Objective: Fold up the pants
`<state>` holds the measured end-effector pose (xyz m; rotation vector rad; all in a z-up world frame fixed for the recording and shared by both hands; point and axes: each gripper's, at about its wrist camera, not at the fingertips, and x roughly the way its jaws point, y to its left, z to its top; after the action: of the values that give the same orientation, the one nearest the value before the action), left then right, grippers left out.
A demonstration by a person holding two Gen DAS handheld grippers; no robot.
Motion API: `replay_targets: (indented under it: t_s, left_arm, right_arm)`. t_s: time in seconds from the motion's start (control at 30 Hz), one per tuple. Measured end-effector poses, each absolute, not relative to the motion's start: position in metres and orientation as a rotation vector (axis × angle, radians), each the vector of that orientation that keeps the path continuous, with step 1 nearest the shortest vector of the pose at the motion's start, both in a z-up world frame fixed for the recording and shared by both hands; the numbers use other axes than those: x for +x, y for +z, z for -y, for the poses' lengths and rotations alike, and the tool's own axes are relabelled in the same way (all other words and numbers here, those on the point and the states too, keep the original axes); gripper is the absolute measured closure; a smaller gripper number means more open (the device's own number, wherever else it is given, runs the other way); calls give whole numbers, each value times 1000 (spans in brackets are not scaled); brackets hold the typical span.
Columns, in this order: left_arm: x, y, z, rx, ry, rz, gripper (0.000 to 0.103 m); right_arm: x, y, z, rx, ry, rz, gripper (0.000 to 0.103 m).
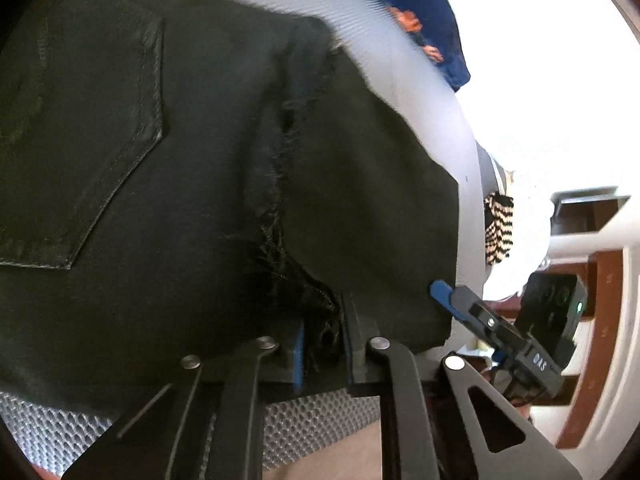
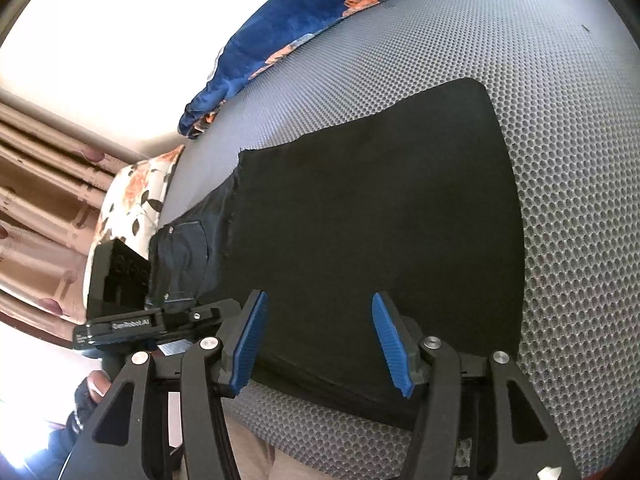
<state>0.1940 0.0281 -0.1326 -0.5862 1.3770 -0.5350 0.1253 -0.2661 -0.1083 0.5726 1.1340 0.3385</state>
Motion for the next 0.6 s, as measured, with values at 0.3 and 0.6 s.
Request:
replay_targets:
  t_s: [0.3,0.6]
  left_arm:
    - [173,-127,-29,-448,-531,-1296,89]
    - [172,-123,-19,-329,-501,-1256,79]
  right_arm:
    - [128,-96,239,232,196,-1134,49]
    - [132,-114,213,2,140,-1154,41]
